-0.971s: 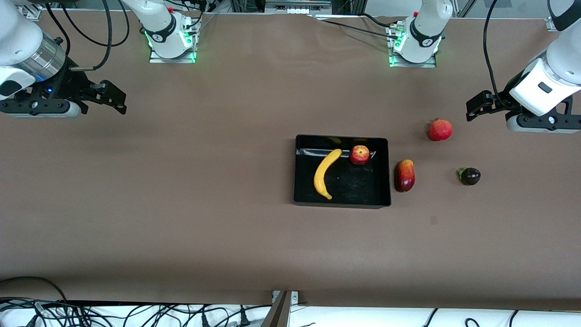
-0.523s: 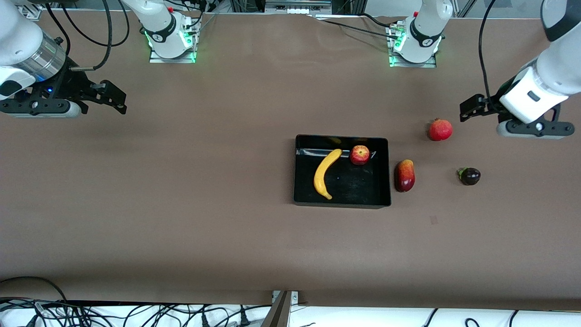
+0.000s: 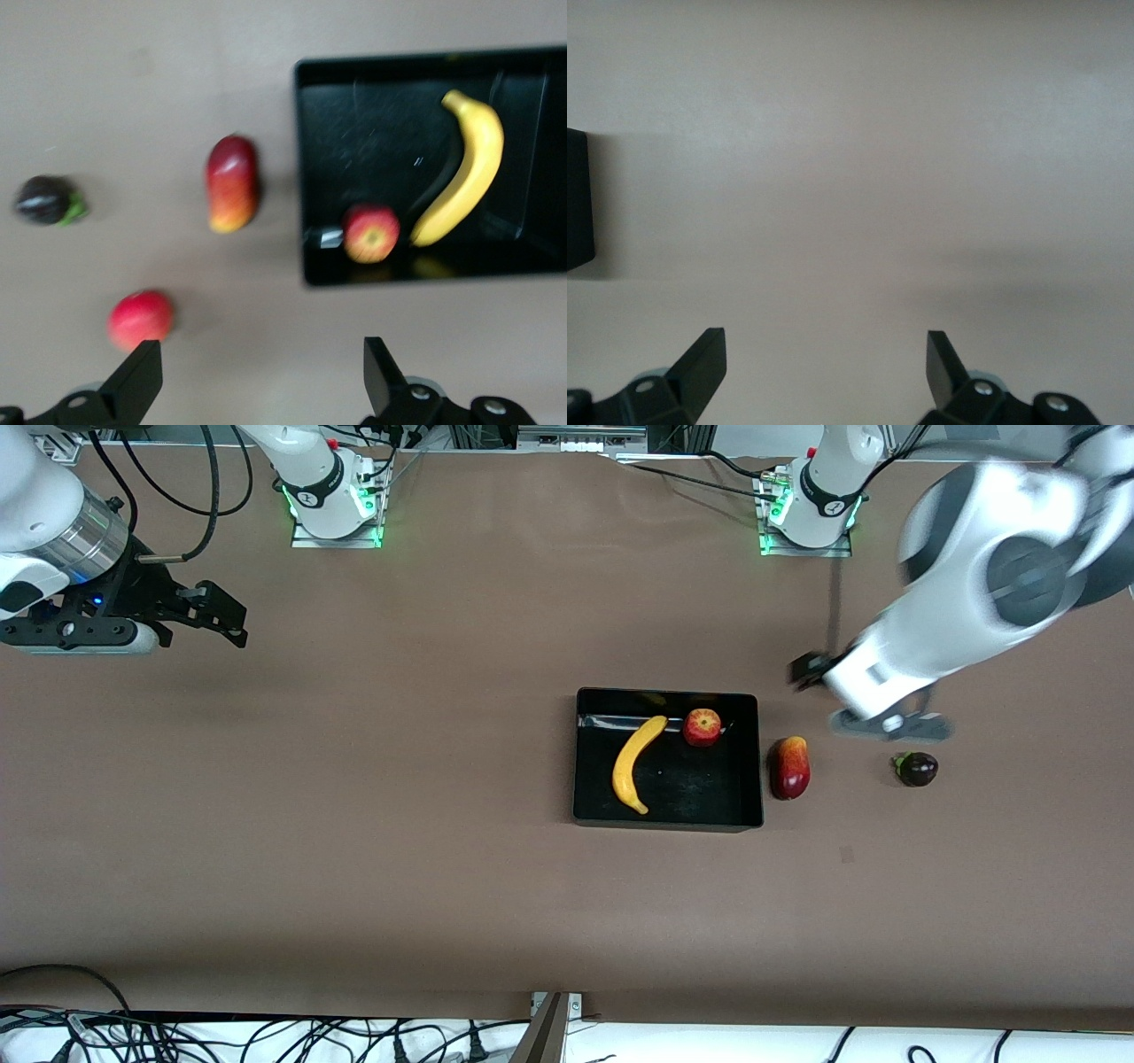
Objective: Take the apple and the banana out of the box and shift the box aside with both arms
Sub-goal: 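Lower the left gripper into the tray and grasp the small apple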
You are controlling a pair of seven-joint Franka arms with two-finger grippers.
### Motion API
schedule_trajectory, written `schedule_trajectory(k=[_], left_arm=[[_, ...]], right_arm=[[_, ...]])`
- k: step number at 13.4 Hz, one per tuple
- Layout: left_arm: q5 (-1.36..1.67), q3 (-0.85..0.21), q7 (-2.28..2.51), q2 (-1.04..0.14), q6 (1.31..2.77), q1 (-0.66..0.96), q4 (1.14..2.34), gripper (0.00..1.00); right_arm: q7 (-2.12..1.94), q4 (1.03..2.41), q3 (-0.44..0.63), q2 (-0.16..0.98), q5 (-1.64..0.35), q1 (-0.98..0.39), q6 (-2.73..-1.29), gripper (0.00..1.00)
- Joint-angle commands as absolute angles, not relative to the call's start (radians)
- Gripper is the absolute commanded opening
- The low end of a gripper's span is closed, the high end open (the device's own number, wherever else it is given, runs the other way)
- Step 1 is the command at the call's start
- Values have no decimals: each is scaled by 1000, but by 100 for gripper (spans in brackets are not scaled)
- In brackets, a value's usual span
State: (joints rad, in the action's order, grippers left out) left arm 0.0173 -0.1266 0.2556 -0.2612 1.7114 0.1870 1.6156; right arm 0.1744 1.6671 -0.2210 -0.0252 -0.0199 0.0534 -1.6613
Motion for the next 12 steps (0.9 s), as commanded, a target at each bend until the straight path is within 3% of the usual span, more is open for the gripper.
schedule_trajectory(k=[1,5,12], left_arm=[[28,-124,317,-386,1816,219,1578,100],[26,-124,321,-532,1974,265,1618,100],[26,-127,443,-532,2162,311,1843,100]], right_arm=[[186,1654,-232,-28,-17,63,-1643,100],[186,1654,-233,-28,-17,61,-1644,100],[186,1654,-235,-29,-15,60,-1643,100]])
